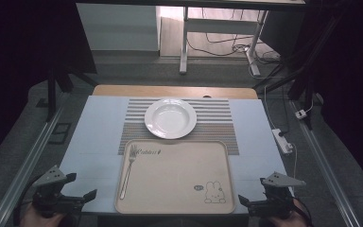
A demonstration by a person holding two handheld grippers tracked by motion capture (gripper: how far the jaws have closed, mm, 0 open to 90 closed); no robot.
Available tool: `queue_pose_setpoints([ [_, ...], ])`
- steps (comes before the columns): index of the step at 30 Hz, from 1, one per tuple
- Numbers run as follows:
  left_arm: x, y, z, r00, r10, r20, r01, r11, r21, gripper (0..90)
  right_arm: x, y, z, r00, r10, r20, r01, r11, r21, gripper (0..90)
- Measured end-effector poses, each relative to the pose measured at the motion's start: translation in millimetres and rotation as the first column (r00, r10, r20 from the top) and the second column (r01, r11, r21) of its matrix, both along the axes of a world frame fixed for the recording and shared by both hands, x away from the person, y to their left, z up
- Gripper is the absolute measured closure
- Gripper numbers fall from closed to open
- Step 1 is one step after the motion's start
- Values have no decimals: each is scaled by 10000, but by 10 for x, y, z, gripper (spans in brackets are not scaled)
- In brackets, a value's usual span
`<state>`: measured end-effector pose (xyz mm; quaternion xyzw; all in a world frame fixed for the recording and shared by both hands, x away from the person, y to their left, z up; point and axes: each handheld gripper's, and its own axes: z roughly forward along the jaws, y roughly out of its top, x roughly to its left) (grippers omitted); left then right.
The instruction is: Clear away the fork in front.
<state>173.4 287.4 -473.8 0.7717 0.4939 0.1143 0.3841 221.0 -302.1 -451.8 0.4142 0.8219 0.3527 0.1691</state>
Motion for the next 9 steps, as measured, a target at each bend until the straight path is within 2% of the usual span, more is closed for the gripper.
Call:
queue_pose_setpoints([
  [9, 1, -2, -7, 9993, 54, -357, -49, 9999, 141, 0, -19, -13, -6, 10000, 17, -88, -18, 10000, -38, 18],
])
